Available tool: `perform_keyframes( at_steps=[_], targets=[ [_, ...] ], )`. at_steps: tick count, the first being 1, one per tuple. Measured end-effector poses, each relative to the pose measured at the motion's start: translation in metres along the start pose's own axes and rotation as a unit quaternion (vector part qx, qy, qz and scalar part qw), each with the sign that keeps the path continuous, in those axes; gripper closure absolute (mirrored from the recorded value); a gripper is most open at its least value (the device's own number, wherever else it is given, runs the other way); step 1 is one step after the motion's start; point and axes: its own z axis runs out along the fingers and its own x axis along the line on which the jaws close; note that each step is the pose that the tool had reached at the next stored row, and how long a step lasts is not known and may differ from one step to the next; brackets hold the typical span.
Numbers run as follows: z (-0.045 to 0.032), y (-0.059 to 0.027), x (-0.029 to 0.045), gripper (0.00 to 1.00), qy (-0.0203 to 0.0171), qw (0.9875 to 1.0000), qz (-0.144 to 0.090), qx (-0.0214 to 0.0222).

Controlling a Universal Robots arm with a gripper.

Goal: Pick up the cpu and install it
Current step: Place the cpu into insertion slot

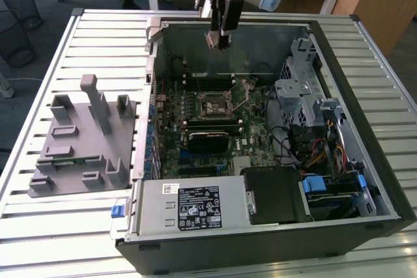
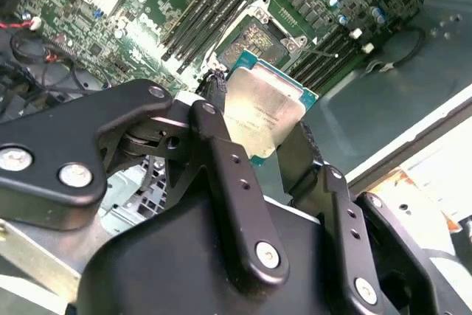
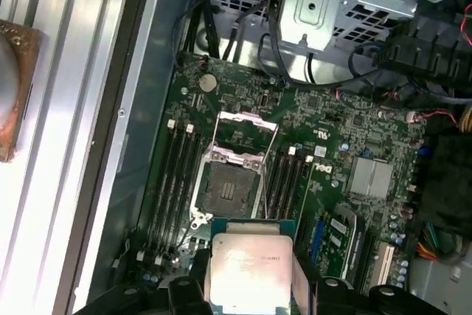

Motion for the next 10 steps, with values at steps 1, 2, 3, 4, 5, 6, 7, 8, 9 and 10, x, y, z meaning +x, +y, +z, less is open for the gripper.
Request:
perform_keyframes(
  at_steps=[1, 2, 3, 4, 5, 6, 7, 8, 9, 10],
  targets=[
    [0.0002, 0.0, 0.0003, 0.47, 0.0, 1.0, 0.005, 0.0001],
    [0.0004, 0.0001, 0.0006, 0.47, 0.0001, 1.0, 0.009, 0.0001],
    [0.0006, 0.0002, 0.0009, 0.47, 0.0001, 0.9999, 0.014, -0.0001],
    [0.0011, 0.0002, 0.0012, 0.47, -0.0001, 0.9999, 0.017, -0.0009],
    [0.0017, 0.0002, 0.0014, 0.47, -0.0002, 0.9998, 0.02, -0.002],
    [0.0022, 0.0004, 0.002, 0.47, -0.0004, 0.9998, 0.022, -0.0026],
    [0.0028, 0.0003, 0.003, 0.47, -0.0005, 0.9997, 0.024, -0.0031],
    [0.0036, 0.0, 0.0037, 0.47, -0.0007, 0.9996, 0.027, -0.0041],
    [0.0045, -0.0002, 0.0041, 0.47, -0.0007, 0.9995, 0.031, -0.0047],
    [0.0052, -0.0004, 0.0045, 0.47, -0.0008, 0.9994, 0.035, -0.0052]
  ],
)
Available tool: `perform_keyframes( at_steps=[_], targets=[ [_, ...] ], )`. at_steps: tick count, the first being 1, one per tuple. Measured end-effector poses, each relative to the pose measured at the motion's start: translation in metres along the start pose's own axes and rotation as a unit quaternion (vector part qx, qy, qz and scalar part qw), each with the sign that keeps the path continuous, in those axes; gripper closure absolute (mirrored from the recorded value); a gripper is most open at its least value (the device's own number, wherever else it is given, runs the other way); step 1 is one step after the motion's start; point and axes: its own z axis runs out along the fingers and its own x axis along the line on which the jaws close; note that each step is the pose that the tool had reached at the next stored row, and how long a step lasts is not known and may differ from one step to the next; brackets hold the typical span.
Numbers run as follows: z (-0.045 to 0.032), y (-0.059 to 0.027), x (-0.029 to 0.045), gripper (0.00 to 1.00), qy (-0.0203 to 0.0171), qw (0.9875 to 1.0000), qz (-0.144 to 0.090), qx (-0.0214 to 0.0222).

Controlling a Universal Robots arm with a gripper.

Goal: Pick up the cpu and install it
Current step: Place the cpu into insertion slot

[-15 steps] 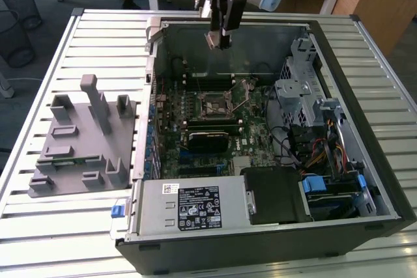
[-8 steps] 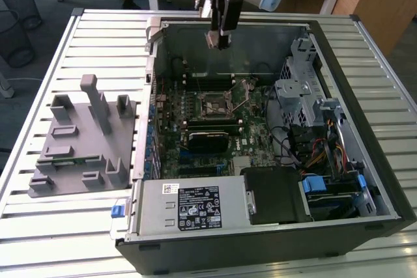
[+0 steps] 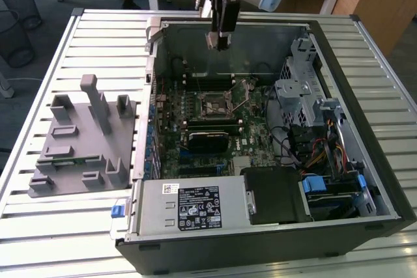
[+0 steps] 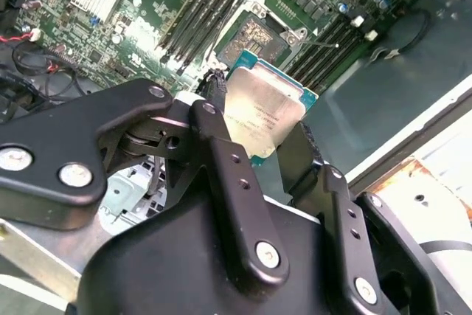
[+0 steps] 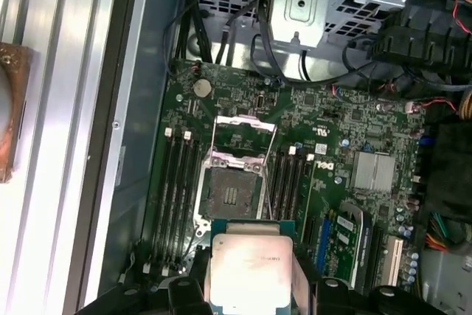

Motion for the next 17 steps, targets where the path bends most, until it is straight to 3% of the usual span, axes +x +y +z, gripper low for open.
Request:
perform_keyframes(
  at_steps=[4, 10, 12, 14, 15, 17],
  targets=[
    [0.0033, -0.0009, 0.0015, 0.47, -0.0007, 0.9999, 0.014, -0.0042],
    [0.0075, -0.001, 0.0017, 0.47, -0.0041, 0.9996, 0.022, -0.0171],
    [0.0089, -0.001, 0.0018, 0.47, -0.0004, 0.9996, 0.022, -0.0189],
    [0.0105, -0.001, 0.0019, 0.47, 0.0093, 0.9995, 0.022, -0.0201],
    [0.012, -0.0009, 0.002, 0.47, 0.0116, 0.9995, 0.022, -0.0204],
    [0.0134, -0.001, 0.0021, 0.47, 0.0114, 0.9995, 0.022, -0.0203]
  ],
)
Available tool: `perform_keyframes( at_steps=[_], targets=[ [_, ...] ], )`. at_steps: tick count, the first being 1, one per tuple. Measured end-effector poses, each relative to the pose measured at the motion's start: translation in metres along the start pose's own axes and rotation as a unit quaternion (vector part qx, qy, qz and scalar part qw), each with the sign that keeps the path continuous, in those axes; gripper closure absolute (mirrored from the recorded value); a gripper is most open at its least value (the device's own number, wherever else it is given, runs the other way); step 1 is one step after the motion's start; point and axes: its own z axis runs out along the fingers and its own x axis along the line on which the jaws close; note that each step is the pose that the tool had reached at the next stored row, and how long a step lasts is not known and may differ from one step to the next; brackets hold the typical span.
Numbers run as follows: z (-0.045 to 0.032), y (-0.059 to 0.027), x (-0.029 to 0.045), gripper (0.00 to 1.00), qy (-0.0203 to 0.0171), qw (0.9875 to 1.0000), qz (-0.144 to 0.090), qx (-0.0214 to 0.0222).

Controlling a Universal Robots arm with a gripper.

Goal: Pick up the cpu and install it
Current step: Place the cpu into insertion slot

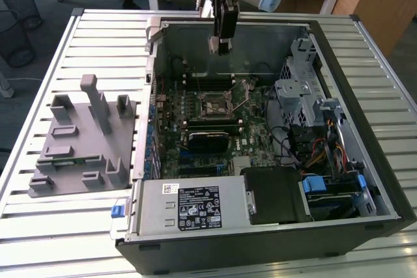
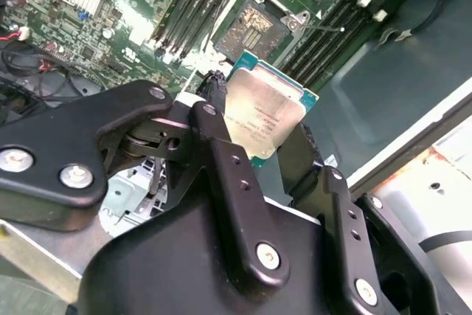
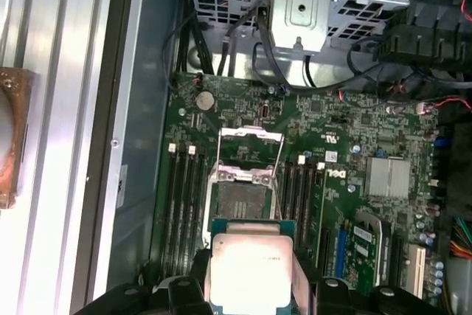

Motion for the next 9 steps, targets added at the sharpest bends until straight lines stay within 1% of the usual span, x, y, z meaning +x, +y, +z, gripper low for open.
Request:
perform_keyframes(
  at_steps=[2, 6, 7, 9],
  targets=[
    [0.0007, -0.0001, -0.0004, 0.47, -0.0015, 1.0, 0.0, 0.0003],
    [0.0058, -0.0002, -0.0005, 0.47, -0.0015, 1.0, -0.001, 0.0027],
    [0.0131, -0.0004, -0.0003, 0.47, -0.0014, 1.0, -0.003, 0.0028],
    [0.015, -0.0005, -0.0002, 0.47, -0.0013, 1.0, -0.003, 0.0028]
  ],
)
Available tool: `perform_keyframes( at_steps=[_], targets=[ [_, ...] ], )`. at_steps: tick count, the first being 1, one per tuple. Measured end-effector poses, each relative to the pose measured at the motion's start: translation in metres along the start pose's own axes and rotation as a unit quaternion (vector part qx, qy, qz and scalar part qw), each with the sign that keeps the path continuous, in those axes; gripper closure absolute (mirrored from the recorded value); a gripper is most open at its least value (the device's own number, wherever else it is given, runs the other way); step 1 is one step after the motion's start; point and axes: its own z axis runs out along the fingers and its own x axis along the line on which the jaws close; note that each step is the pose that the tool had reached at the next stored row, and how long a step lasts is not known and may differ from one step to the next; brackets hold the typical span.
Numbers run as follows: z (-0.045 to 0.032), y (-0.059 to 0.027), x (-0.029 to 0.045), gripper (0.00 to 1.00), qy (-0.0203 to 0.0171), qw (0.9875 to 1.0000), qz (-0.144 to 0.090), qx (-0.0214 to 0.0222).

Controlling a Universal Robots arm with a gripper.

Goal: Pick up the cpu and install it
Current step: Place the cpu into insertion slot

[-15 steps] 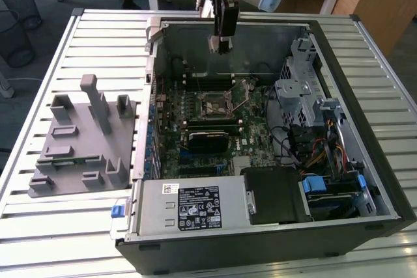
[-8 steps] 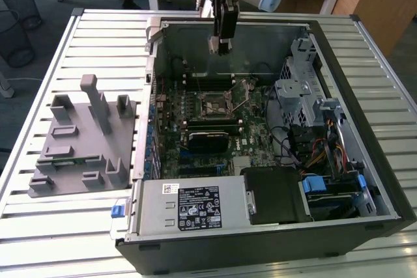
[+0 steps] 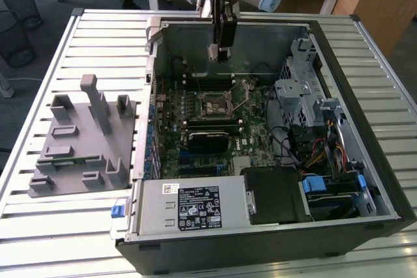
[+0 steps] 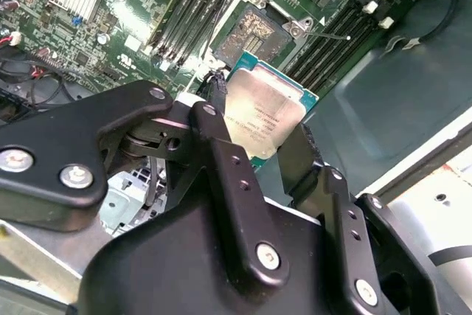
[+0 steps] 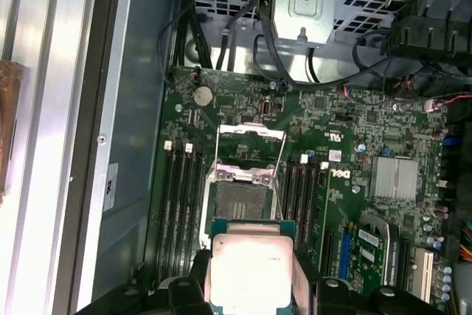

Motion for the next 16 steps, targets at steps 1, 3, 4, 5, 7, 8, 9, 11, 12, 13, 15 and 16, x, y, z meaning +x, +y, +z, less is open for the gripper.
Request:
perform_keyframes(
  at_steps=[1, 3, 4, 5, 7, 8, 9, 11, 12, 13, 15, 16],
  targets=[
    [0.0005, 0.0, 0.0, 0.47, 0.0, 1.0, 0.0, 0.0],
    [0.0009, -0.0001, -0.0001, 0.47, -0.0001, 1.0, 0.0, 0.0],
    [0.0013, -0.0001, -0.0001, 0.47, 0.0, 1.0, 0.0, -0.0001],
    [0.0018, -0.0001, -0.0004, 0.47, 0.0001, 1.0, 0.0, -0.0001],
    [0.0033, -0.0002, -0.0013, 0.47, 0.0, 1.0, 0.0, 0.0],
    [0.0042, -0.0003, -0.0018, 0.47, 0.0, 1.0, 0.0, 0.0],
    [0.0051, -0.0004, -0.0019, 0.47, 0.0, 1.0, -0.001, 0.0],
    [0.0072, -0.0005, -0.0018, 0.47, 0.0, 1.0, -0.002, -0.0001],
    [0.0084, -0.0005, -0.0018, 0.47, 0.0001, 1.0, -0.002, -0.0001],
    [0.0097, -0.0006, -0.0017, 0.47, 0.0, 1.0, -0.003, -0.0001],
    [0.0125, -0.0006, -0.0016, 0.47, -0.0007, 1.0, -0.003, -0.0001],
    [0.0138, -0.0006, -0.0016, 0.47, -0.001, 1.0, -0.004, 0.0]
  ],
)
